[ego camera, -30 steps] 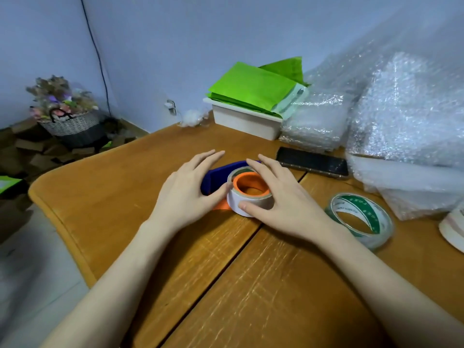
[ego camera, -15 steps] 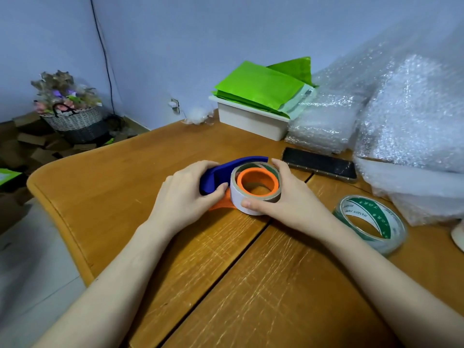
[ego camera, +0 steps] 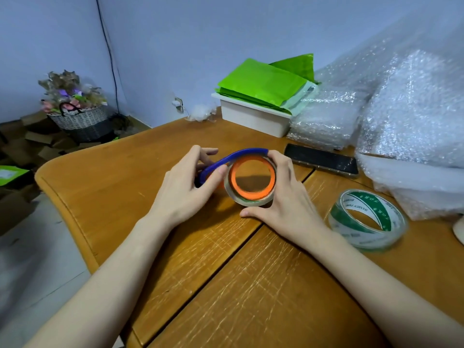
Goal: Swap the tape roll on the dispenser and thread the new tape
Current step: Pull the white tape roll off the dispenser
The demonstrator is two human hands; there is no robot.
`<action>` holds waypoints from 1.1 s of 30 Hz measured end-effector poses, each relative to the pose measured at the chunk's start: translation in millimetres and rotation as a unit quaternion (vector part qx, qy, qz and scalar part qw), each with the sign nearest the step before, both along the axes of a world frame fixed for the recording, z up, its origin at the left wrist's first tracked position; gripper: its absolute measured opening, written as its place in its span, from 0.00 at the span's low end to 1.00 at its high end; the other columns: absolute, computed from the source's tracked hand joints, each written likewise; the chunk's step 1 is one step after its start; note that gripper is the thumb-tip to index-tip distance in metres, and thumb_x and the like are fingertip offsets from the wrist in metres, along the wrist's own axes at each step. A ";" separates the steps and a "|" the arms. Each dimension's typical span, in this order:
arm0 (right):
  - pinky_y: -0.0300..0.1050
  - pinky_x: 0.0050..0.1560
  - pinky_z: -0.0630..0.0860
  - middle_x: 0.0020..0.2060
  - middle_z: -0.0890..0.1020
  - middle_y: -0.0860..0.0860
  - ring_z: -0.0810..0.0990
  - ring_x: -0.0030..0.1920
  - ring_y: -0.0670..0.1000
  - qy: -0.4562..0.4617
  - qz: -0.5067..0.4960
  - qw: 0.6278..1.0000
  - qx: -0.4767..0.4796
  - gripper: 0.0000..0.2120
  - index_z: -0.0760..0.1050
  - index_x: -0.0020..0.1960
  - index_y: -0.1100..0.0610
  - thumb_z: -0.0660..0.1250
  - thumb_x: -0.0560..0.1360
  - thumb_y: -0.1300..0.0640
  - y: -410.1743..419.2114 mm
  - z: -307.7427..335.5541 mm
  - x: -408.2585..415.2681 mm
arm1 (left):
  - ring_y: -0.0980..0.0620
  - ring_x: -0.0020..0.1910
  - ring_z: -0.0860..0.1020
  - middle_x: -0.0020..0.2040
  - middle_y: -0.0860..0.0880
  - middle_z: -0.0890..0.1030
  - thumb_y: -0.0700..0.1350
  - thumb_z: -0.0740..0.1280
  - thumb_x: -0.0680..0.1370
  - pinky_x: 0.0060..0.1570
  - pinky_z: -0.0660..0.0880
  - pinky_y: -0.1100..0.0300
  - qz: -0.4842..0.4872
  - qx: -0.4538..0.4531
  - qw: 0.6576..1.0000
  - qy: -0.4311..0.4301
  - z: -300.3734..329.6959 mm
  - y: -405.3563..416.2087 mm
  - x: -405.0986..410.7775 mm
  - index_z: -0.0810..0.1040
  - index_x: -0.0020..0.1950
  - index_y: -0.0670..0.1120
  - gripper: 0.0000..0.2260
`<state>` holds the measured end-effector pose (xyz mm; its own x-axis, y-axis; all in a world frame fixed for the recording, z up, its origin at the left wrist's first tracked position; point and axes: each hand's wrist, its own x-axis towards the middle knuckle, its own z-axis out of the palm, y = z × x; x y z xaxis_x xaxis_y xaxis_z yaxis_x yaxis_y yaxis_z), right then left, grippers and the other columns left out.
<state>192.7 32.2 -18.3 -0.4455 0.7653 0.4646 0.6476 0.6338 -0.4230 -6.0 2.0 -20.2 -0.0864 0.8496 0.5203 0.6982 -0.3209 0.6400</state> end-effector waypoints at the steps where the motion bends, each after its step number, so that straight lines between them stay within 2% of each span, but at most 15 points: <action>1: 0.57 0.62 0.70 0.69 0.61 0.49 0.67 0.67 0.52 -0.010 0.012 1.000 0.013 0.49 0.47 0.68 0.44 0.77 0.59 0.41 -0.5 0.4 0.4 | 0.58 0.54 0.78 0.60 0.59 0.77 0.64 0.59 0.74 0.47 0.77 0.61 0.015 0.011 1.000 -0.009 0.4 0.3 -0.3 0.67 0.44 0.52 0.15; 3: 0.56 0.60 0.70 0.68 0.63 0.49 0.68 0.66 0.51 -0.006 0.029 0.999 0.028 0.45 0.49 0.68 0.47 0.73 0.62 0.38 -1.5 0.9 0.9 | 0.58 0.53 0.79 0.57 0.59 0.79 0.65 0.58 0.74 0.48 0.78 0.53 0.030 0.023 0.999 -0.015 1.0 0.4 -1.2 0.67 0.41 0.50 0.18; 6: 0.54 0.58 0.72 0.64 0.66 0.48 0.72 0.61 0.49 0.040 0.037 0.998 0.027 0.32 0.53 0.65 0.47 0.64 0.70 0.37 -3.1 -0.2 0.5 | 0.53 0.49 0.79 0.51 0.62 0.80 0.67 0.57 0.73 0.47 0.77 0.47 0.019 0.002 1.000 -0.005 0.4 0.3 -1.8 0.65 0.42 0.49 0.20; 8: 0.55 0.56 0.73 0.62 0.69 0.49 0.75 0.56 0.49 0.060 0.036 0.997 0.020 0.24 0.55 0.64 0.48 0.57 0.73 0.39 -2.2 -2.6 0.7 | 0.52 0.48 0.78 0.49 0.59 0.80 0.69 0.56 0.72 0.46 0.76 0.48 0.011 -0.012 1.000 0.008 -1.0 0.9 -2.3 0.65 0.46 0.51 0.22; 10: 0.55 0.54 0.75 0.59 0.73 0.49 0.77 0.51 0.49 0.071 0.038 0.997 0.010 0.21 0.56 0.63 0.48 0.53 0.75 0.40 -0.4 -6.1 1.3 | 0.56 0.46 0.77 0.49 0.55 0.79 0.70 0.56 0.70 0.44 0.75 0.55 -0.002 -0.022 0.999 0.029 -2.1 1.1 -2.4 0.66 0.52 0.53 0.23; 13: 0.51 0.54 0.73 0.60 0.74 0.49 0.76 0.51 0.50 0.070 0.032 0.997 0.012 0.21 0.57 0.67 0.48 0.51 0.76 0.42 0.8 -10.3 1.4 | 0.60 0.45 0.77 0.51 0.55 0.78 0.71 0.54 0.70 0.40 0.69 0.71 -0.025 -0.039 0.997 0.061 -1.7 0.8 -1.3 0.64 0.63 0.55 0.28; 16: 0.44 0.54 0.69 0.63 0.73 0.49 0.74 0.53 0.48 0.062 0.025 0.998 0.016 0.22 0.58 0.70 0.50 0.51 0.78 0.45 1.6 -11.3 0.6 | 0.59 0.44 0.75 0.53 0.58 0.75 0.70 0.53 0.70 0.40 0.66 0.75 -0.027 -0.041 0.995 0.091 -1.3 0.7 0.5 0.65 0.67 0.55 0.31; 20: 0.46 0.53 0.71 0.63 0.72 0.49 0.74 0.52 0.49 0.061 0.023 0.998 0.021 0.22 0.58 0.71 0.50 0.50 0.79 0.46 3.4 -11.8 0.5 | 0.59 0.49 0.73 0.55 0.60 0.74 0.69 0.50 0.73 0.44 0.66 0.70 -0.012 -0.026 0.996 0.089 -2.0 2.2 1.0 0.69 0.65 0.55 0.28; 23: 0.50 0.52 0.74 0.63 0.72 0.49 0.75 0.52 0.52 0.064 0.022 0.998 0.019 0.22 0.58 0.70 0.49 0.49 0.78 0.45 4.9 -12.2 0.9 | 0.53 0.50 0.77 0.54 0.55 0.79 0.67 0.47 0.75 0.48 0.73 0.54 -0.005 -0.014 1.000 0.018 -2.8 4.2 -0.5 0.69 0.63 0.54 0.26; 25: 0.51 0.51 0.75 0.63 0.71 0.50 0.75 0.52 0.52 0.065 0.023 0.997 0.019 0.22 0.57 0.70 0.49 0.48 0.78 0.43 5.0 -12.8 0.8 | 0.52 0.49 0.77 0.52 0.53 0.80 0.66 0.44 0.76 0.49 0.74 0.49 0.010 -0.010 1.000 0.001 -3.0 4.2 -0.2 0.68 0.63 0.53 0.26; 30: 0.49 0.50 0.74 0.62 0.72 0.50 0.75 0.51 0.52 0.058 0.013 0.998 0.025 0.23 0.57 0.70 0.48 0.47 0.78 0.42 3.6 -12.3 0.5 | 0.55 0.46 0.76 0.50 0.54 0.80 0.66 0.42 0.76 0.47 0.74 0.50 0.023 -0.011 1.000 0.011 -3.1 3.6 2.3 0.67 0.63 0.54 0.27; 33: 0.45 0.47 0.70 0.61 0.73 0.50 0.75 0.47 0.50 0.035 0.002 0.998 0.043 0.22 0.60 0.70 0.51 0.48 0.79 0.44 1.5 -7.5 1.1 | 0.57 0.45 0.76 0.49 0.54 0.79 0.67 0.42 0.76 0.45 0.73 0.51 0.024 -0.017 1.000 0.003 -3.6 3.9 2.1 0.67 0.62 0.54 0.26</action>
<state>193.8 33.7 -25.9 -0.4116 0.7201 0.5587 0.6159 0.6716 -0.4119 -3.9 6.0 -23.8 -0.1237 0.8619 0.4918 0.7161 -0.2656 0.6455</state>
